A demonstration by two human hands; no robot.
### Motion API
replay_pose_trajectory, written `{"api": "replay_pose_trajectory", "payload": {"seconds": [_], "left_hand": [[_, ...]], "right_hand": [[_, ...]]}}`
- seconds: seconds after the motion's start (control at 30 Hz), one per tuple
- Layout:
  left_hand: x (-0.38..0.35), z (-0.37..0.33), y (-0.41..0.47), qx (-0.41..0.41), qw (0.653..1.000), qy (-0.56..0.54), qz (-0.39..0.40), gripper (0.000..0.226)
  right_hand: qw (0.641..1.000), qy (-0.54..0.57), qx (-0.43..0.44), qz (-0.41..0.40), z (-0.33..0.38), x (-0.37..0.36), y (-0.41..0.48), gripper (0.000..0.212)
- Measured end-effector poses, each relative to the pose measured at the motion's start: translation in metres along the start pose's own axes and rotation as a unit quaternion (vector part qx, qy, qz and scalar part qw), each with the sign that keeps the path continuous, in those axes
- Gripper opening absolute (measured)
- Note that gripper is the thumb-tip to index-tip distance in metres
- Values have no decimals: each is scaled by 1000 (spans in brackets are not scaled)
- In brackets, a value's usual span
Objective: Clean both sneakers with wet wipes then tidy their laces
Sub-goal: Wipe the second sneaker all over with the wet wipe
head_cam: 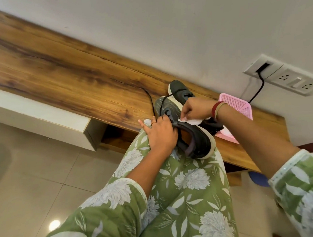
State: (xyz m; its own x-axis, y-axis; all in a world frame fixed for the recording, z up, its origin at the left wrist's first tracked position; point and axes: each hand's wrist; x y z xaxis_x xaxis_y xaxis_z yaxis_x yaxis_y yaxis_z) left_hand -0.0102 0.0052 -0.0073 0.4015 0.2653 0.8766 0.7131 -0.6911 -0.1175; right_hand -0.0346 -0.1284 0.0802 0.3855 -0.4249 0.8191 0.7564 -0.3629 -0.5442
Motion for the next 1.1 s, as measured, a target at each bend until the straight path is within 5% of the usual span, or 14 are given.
{"api": "replay_pose_trajectory", "payload": {"seconds": [0.17, 0.6, 0.77, 0.93, 1.1], "left_hand": [[-5, 4, 5, -9, 1000, -19, -2, 61], [-6, 3, 7, -1, 1000, -8, 8, 76], [-7, 3, 5, -14, 1000, 14, 15, 75], [-8, 2, 6, -13, 1000, 13, 18, 72], [-7, 1, 6, -15, 999, 32, 26, 71]], "right_hand": [[955, 116, -63, -265, -1, -4, 24, 25], [992, 41, 11, -121, -2, -33, 7, 26], [996, 88, -3, -5, -6, -7, -5, 18], [943, 182, -56, -274, 0, -11, 27, 25], [977, 35, -51, -203, 5, -43, 37, 21]]}}
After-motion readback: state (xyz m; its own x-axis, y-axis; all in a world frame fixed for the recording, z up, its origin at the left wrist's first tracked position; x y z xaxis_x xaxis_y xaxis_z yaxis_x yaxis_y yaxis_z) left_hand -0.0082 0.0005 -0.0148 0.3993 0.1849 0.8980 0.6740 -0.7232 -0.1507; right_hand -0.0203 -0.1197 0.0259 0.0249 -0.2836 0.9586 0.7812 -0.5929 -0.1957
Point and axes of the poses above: each hand's wrist, its own y-axis towards the middle knuckle, its own x-axis out of the back of the hand, z = x × y, and after that the axes turned 5 degrees about -z, right-handed
